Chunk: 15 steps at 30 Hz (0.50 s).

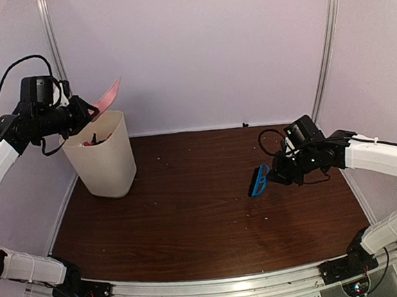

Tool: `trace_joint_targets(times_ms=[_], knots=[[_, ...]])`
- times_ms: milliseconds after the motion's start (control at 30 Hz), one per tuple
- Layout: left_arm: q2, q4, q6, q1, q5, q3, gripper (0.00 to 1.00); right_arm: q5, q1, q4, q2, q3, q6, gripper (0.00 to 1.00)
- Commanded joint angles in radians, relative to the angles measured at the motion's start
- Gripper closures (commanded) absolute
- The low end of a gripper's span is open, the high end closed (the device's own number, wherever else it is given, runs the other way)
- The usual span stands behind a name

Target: Sweep away the paper scraps from the table

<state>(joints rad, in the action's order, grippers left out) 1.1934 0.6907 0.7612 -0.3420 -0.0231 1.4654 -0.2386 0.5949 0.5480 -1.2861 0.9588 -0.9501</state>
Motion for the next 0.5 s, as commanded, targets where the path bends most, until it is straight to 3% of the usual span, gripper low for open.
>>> trace_joint_targets(times_ms=[0, 233, 467], knots=[[0.002, -0.059, 0.152, 0.066, 0.153, 0.032, 1.0, -0.012, -0.004, -0.021, -0.005, 0.003, -0.01, 1.0], [-0.016, -0.169, 0.416, 0.164, 0.323, -0.027, 1.0, -0.014, -0.005, -0.01, -0.007, 0.003, -0.011, 1.0], [-0.038, -0.255, 0.575, 0.189, 0.36, -0.039, 1.0, -0.019, -0.004, 0.0, -0.012, -0.003, -0.006, 1.0]])
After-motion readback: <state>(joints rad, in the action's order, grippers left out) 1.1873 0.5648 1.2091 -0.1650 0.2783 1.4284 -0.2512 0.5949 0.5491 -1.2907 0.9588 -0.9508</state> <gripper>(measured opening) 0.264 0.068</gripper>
